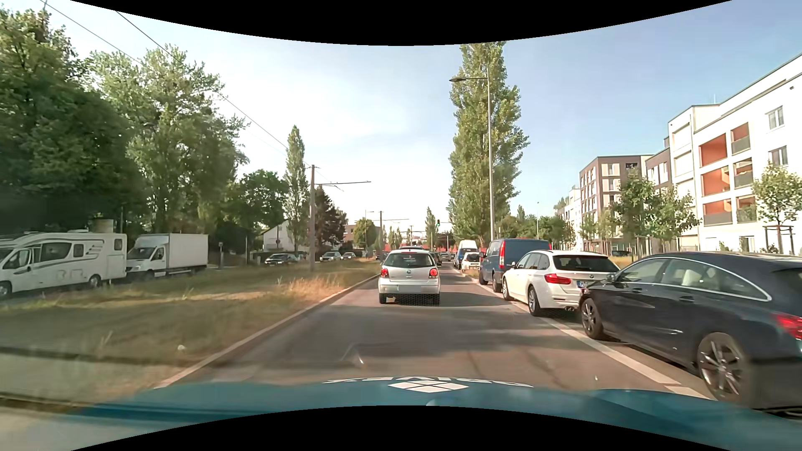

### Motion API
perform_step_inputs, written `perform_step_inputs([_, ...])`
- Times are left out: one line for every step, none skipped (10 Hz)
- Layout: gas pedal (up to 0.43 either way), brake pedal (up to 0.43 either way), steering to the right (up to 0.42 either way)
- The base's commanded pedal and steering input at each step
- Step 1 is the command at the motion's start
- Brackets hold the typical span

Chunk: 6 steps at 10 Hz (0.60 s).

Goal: Follow the waypoints while adhering to traffic rules and regulations

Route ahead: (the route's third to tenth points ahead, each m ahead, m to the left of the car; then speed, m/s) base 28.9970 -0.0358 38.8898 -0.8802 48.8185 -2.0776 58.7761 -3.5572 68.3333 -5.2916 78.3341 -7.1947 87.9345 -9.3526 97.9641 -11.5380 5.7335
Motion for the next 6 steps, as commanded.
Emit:
perform_step_inputs([0.287, 0.0, 0.002])
perform_step_inputs([0.287, 0.0, 0.002])
perform_step_inputs([0.287, 0.0, 0.002])
perform_step_inputs([0.287, 0.0, 0.002])
perform_step_inputs([0.287, 0.0, 0.002])
perform_step_inputs([0.331, 0.0, 0.003])
